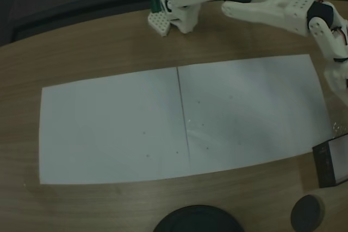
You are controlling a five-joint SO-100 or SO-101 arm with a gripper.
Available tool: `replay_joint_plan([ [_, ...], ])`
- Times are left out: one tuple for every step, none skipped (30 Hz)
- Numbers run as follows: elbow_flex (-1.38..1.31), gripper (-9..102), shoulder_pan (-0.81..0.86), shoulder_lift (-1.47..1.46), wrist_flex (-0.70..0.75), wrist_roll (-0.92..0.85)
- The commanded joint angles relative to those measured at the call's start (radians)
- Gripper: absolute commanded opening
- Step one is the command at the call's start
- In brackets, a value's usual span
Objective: Grab a orange square and put it in the box.
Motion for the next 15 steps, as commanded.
replay_joint_plan([
  [-0.078,6,-0.006,0.020,-0.057,-0.003],
  [-0.078,6,-0.006,0.017,-0.064,-0.003],
  [-0.078,6,-0.006,0.014,-0.071,-0.003],
  [-0.072,6,-0.008,0.012,-0.081,-0.003],
  [-0.067,6,-0.008,0.012,-0.092,-0.002],
  [-0.067,6,-0.009,0.011,-0.107,0.000],
  [-0.066,6,-0.009,0.006,-0.127,0.005],
  [-0.066,6,-0.012,0.000,-0.147,0.005],
  [-0.072,6,-0.017,-0.008,-0.166,0.006],
  [-0.072,6,-0.021,-0.015,-0.186,0.002],
  [-0.072,6,-0.023,-0.023,-0.202,0.002],
  [-0.072,6,-0.025,-0.028,-0.212,0.005],
  [-0.072,6,-0.025,-0.034,-0.221,0.005],
  [-0.072,6,-0.025,-0.040,-0.221,0.006],
  [-0.075,6,-0.026,-0.046,-0.222,0.006],
])
